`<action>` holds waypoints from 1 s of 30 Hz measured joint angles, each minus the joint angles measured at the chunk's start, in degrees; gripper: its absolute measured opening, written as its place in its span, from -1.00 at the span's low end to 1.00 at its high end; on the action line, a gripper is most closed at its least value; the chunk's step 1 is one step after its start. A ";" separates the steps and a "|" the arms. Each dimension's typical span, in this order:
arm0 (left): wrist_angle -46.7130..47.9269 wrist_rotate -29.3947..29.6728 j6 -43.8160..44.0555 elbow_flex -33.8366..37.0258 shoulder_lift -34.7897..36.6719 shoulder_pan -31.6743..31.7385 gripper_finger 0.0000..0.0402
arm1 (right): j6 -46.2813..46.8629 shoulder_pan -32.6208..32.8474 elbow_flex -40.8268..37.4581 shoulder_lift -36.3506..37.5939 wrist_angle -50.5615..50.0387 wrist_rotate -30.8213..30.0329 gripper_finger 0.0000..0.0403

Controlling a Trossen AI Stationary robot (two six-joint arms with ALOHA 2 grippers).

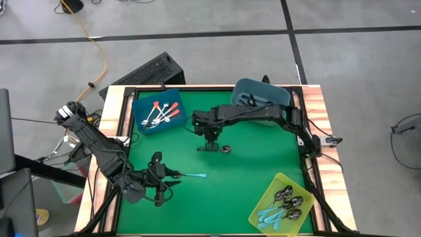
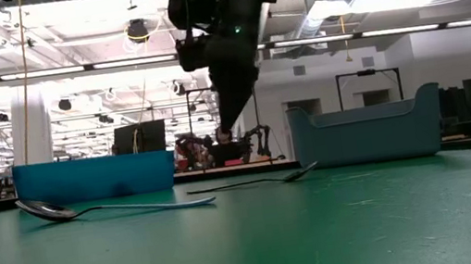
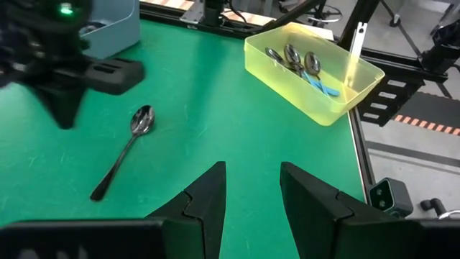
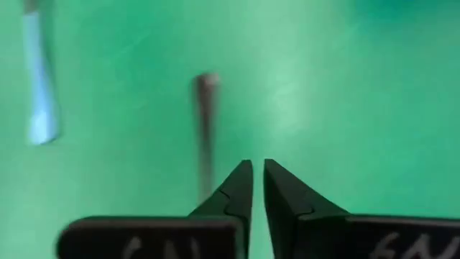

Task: Sort silverware by color (type)
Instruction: Put the black spoon into the blue bin

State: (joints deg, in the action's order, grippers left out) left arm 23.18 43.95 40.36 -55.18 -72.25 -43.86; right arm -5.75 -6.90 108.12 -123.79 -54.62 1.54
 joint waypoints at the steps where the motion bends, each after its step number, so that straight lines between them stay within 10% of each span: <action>1: 0.02 0.01 -0.04 0.00 0.00 0.00 -0.42 | 1.38 0.40 0.02 0.00 -1.02 1.14 -0.77; 14: 1.55 1.31 -0.15 0.00 0.00 0.00 -0.42 | 1.30 6.99 -3.76 -0.05 1.41 -0.41 0.11; 30: 1.97 2.99 0.74 0.00 0.00 -1.27 -0.42 | 0.85 6.86 -13.23 0.37 7.60 -3.13 0.05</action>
State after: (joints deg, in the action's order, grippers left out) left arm 25.15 46.94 41.10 -55.18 -72.25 -45.12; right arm -4.90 -0.04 94.88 -123.42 -47.02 -1.59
